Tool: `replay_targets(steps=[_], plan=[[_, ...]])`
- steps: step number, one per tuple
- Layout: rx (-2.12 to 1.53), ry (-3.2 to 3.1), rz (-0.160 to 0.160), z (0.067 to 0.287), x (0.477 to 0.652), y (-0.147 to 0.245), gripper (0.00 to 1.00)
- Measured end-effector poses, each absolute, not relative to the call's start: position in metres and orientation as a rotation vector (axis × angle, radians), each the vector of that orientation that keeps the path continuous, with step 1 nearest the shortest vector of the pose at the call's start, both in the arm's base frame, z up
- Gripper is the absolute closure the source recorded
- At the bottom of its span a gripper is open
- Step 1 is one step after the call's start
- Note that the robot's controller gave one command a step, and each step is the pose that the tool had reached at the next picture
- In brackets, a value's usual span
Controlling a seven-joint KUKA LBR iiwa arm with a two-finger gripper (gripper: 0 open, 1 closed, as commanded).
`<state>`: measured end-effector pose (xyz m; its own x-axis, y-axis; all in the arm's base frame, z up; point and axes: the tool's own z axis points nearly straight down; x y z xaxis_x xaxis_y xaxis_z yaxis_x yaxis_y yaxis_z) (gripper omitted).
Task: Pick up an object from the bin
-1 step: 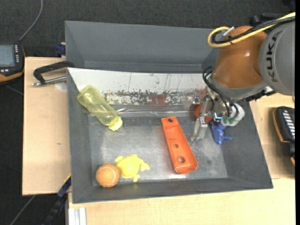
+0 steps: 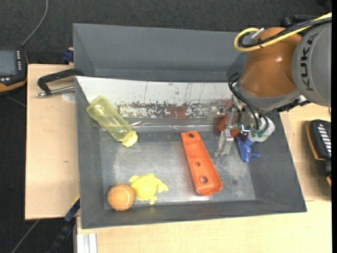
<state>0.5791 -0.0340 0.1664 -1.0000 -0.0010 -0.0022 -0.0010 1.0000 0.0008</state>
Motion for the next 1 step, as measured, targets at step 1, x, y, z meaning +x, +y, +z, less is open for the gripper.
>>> replay_targets(steps=[1], plan=[[-0.108, 3.133, 0.0, 0.1379, 0.5653, -0.0237, 0.0]])
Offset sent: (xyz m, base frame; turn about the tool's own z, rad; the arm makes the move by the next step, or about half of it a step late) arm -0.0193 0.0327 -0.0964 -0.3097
